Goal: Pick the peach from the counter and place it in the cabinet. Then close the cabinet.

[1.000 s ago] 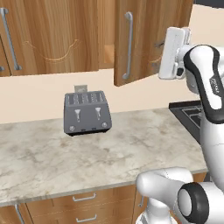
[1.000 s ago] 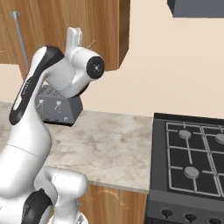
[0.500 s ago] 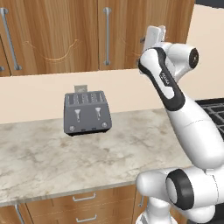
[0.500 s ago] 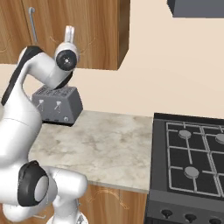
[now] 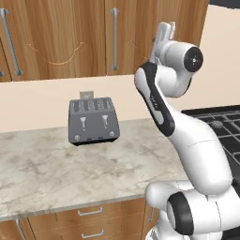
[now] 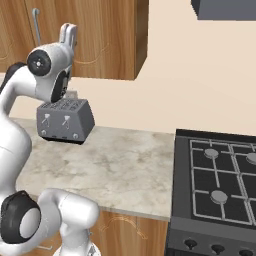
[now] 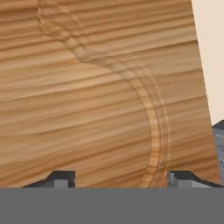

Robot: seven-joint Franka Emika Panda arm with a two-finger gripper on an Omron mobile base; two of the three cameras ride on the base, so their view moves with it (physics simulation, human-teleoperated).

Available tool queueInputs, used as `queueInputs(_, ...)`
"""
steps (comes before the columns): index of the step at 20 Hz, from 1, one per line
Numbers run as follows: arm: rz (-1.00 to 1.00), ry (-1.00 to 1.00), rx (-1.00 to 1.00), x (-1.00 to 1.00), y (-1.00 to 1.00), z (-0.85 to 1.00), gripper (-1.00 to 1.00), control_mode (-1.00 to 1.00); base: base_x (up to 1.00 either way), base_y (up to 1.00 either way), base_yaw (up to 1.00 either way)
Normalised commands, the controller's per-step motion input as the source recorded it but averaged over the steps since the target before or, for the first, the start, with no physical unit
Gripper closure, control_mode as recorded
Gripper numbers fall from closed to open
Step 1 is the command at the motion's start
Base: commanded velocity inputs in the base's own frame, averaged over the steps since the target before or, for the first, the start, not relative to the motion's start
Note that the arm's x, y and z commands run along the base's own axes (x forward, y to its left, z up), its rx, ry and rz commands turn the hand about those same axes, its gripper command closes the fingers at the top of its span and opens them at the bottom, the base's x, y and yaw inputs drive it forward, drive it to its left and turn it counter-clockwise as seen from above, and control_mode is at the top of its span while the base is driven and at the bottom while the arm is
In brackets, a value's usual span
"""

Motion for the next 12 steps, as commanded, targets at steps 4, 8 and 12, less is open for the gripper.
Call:
queueInputs(4,-0.01,0.33,0.02,-0.97,0.00,0.08,-1.00,-1.00,0.00,0.00,0.00)
queueInputs(8,0.00,0.47,0.06,0.04,-0.01,0.00,-1.00,-1.00,0.00,0.00,0.00)
queueInputs(12,0.00,0.47,0.04,0.94,0.00,-0.34,-1.00,-1.00,0.00,0.00,0.00)
